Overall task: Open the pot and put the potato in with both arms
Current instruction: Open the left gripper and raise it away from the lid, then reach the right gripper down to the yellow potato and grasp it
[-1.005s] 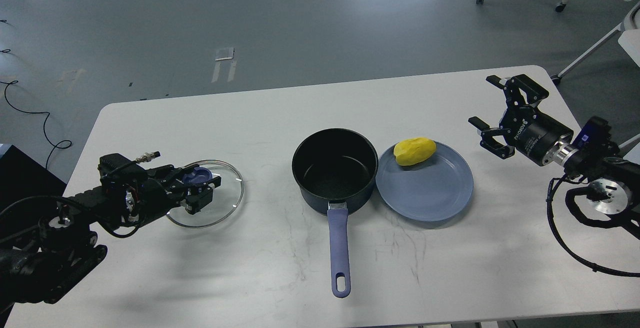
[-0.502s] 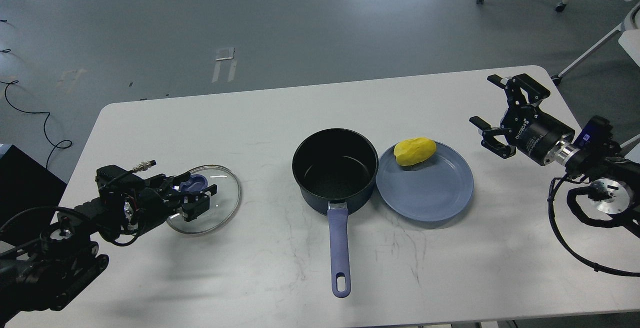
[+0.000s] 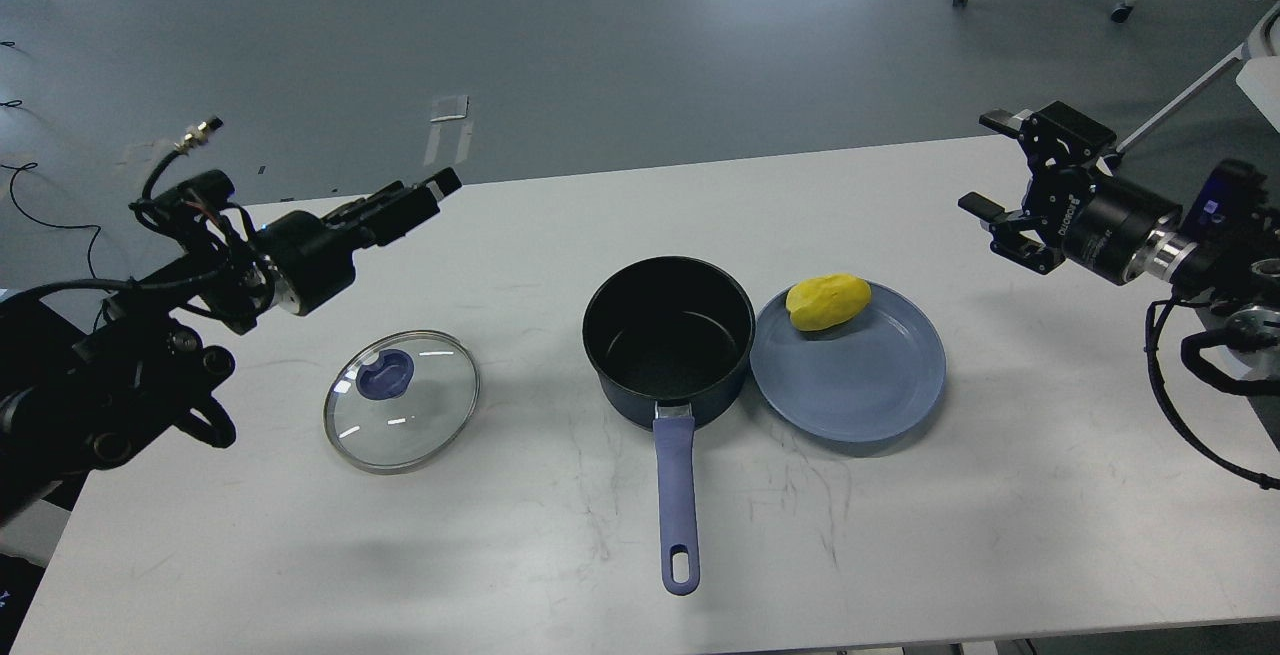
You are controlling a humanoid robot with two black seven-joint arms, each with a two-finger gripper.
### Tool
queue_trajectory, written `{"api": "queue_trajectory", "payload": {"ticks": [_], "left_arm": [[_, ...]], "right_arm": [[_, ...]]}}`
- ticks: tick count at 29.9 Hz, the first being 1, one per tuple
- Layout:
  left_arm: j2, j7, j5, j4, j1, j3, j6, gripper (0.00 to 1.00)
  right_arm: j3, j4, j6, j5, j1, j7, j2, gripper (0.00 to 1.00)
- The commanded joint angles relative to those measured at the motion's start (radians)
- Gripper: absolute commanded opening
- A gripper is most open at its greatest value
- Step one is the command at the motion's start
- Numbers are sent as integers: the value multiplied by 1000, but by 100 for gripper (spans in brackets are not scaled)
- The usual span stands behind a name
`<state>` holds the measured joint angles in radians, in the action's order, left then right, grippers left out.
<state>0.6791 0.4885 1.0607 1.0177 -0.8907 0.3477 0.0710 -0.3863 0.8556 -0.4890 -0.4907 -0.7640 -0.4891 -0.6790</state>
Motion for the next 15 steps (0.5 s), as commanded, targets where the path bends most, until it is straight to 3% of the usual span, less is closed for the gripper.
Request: {"api": "queue_trajectory", "payload": {"ticks": [1, 3, 10, 15], "left_arm": [[-50, 0, -270, 1, -62, 0, 7, 98], [-55, 0, -327, 2, -74, 2, 0, 98], [-50, 0, -412, 2, -94, 14, -3, 98], [-56, 0, -413, 10, -94, 59, -5, 98]], "right_arm": [[33, 78, 0, -229, -108, 0, -82, 100], [81, 95, 0, -310, -165, 0, -99, 100], [537, 111, 0, -656, -541, 0, -90, 100], [772, 105, 0, -866, -685, 0, 13, 100]]}}
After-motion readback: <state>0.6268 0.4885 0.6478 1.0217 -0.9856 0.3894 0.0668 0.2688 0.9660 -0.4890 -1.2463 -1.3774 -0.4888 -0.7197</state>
